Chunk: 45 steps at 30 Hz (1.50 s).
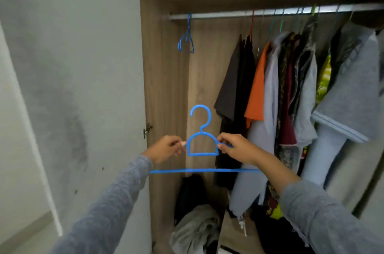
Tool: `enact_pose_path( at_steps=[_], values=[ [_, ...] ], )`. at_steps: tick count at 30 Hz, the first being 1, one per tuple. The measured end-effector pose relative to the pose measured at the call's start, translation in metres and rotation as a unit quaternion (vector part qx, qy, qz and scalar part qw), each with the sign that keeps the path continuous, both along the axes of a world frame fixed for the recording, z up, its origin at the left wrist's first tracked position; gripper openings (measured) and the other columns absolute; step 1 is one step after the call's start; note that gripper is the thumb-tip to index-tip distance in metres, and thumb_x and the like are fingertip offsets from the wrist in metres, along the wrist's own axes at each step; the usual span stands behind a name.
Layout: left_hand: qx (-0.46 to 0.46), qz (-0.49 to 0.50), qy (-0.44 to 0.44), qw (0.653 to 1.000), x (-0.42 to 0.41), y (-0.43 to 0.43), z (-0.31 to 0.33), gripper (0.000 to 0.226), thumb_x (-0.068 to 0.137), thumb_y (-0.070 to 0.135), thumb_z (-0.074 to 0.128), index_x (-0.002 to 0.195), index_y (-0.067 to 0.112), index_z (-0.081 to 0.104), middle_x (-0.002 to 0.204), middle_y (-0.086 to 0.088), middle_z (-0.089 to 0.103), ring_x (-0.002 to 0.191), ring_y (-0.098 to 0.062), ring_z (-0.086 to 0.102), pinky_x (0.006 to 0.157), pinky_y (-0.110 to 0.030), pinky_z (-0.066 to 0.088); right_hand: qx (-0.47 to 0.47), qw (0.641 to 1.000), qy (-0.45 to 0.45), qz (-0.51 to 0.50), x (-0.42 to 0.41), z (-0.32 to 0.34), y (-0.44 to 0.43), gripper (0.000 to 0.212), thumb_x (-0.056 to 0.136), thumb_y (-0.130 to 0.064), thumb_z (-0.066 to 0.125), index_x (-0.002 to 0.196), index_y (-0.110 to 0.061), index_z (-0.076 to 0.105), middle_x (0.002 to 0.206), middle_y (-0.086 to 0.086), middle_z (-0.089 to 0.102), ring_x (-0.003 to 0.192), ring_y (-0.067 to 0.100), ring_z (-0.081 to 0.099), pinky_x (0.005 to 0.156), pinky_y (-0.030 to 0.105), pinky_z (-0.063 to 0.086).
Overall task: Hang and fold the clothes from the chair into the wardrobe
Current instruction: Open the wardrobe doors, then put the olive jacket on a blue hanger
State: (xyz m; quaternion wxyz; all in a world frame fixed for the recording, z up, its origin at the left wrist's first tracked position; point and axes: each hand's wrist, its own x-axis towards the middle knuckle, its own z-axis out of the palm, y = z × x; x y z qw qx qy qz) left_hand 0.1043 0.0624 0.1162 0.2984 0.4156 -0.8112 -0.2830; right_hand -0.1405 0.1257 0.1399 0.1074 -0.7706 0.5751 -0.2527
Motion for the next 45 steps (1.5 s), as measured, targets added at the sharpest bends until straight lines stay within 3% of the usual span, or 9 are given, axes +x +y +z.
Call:
enact_pose_path(
  at_steps=[2,5,11,16,20,24,35,40,45],
  values=[
    [-0.008,0.026,-0.011,1.000,0.002,0.040,-0.023,0.029,0.095,0.014,0.052,0.068,0.022,0.056,0.061,0.006,0.054,0.051,0.004,0.049,0.064,-0.020,0.042,0.059,0.998,0.018,0.022,0.012,-0.022,0.025,0.017,0.094,-0.022,0.054,0.083,-0.010,0.056,0.078,0.016,0.064,0.070,0.021,0.057,0.069,0.033,0.046],
    [-0.013,0.056,-0.049,0.997,0.014,0.100,-0.049,0.023,0.095,0.018,0.054,0.072,0.018,0.055,0.063,0.007,0.049,0.056,0.002,0.044,0.063,-0.018,0.037,0.162,0.984,0.049,0.059,0.038,-0.049,0.056,0.021,0.096,-0.029,0.051,0.081,-0.015,0.052,0.073,0.003,0.060,0.068,0.018,0.065,0.071,0.032,0.052],
    [0.021,0.189,-0.068,0.979,0.106,0.190,-0.081,0.018,0.093,0.023,0.057,0.084,0.008,0.064,0.082,-0.012,0.060,0.079,-0.028,0.056,0.081,-0.039,0.046,0.185,0.968,-0.063,0.157,0.132,-0.091,0.103,0.028,0.098,-0.025,0.048,0.075,-0.013,0.060,0.070,-0.002,0.061,0.061,0.000,0.055,0.061,0.011,0.043],
    [0.033,0.257,-0.072,0.963,0.173,0.252,-0.088,0.022,0.096,0.019,0.051,0.095,0.000,0.062,0.081,-0.007,0.053,0.075,-0.019,0.047,0.072,-0.030,0.040,0.220,0.927,-0.192,0.234,0.223,-0.100,0.131,0.027,0.094,-0.021,0.056,0.070,-0.012,0.065,0.068,0.000,0.066,0.065,0.006,0.062,0.074,0.022,0.050],
    [0.056,0.325,-0.081,0.940,0.239,0.303,-0.088,0.024,0.098,0.022,0.047,0.100,0.003,0.061,0.086,-0.009,0.054,0.080,-0.019,0.049,0.077,-0.032,0.041,0.266,0.891,-0.234,0.284,0.303,-0.098,0.156,0.023,0.094,-0.026,0.055,0.082,-0.012,0.069,0.067,-0.004,0.066,0.063,0.010,0.062,0.068,0.021,0.048],
    [0.096,0.386,-0.121,0.909,0.325,0.370,-0.091,0.029,0.099,0.032,0.043,0.102,0.010,0.063,0.098,-0.008,0.061,0.089,-0.020,0.055,0.082,-0.031,0.042,0.293,0.868,-0.223,0.333,0.399,-0.099,0.193,0.021,0.092,-0.026,0.058,0.085,-0.011,0.070,0.064,-0.005,0.063,0.056,0.006,0.060,0.061,0.019,0.046],
    [0.115,0.524,-0.039,0.843,0.577,0.545,-0.100,0.028,0.098,0.031,0.045,0.078,0.019,0.059,0.068,0.007,0.059,0.066,-0.004,0.056,0.073,-0.025,0.047,0.322,0.818,-0.214,0.426,0.672,-0.093,0.298,0.009,0.088,-0.017,0.064,0.082,-0.010,0.068,0.060,-0.001,0.062,0.053,0.008,0.058,0.054,0.016,0.046],
    [0.117,0.588,-0.015,0.800,0.653,0.592,-0.105,0.028,0.098,0.035,0.043,0.084,0.018,0.061,0.083,0.002,0.063,0.080,-0.012,0.059,0.070,-0.019,0.045,0.323,0.802,-0.244,0.439,0.751,-0.100,0.321,0.010,0.089,-0.018,0.063,0.084,-0.010,0.068,0.065,0.000,0.065,0.054,0.005,0.059,0.052,0.013,0.046],
    [0.029,0.688,0.031,0.725,0.713,0.591,-0.125,0.028,0.097,0.022,0.049,0.120,0.007,0.054,0.118,-0.007,0.050,0.110,-0.018,0.049,0.092,-0.022,0.036,0.314,0.811,-0.269,0.413,0.813,-0.111,0.310,0.012,0.090,-0.021,0.061,0.086,-0.012,0.068,0.068,-0.001,0.067,0.056,0.004,0.060,0.057,0.017,0.046]
  ],
)
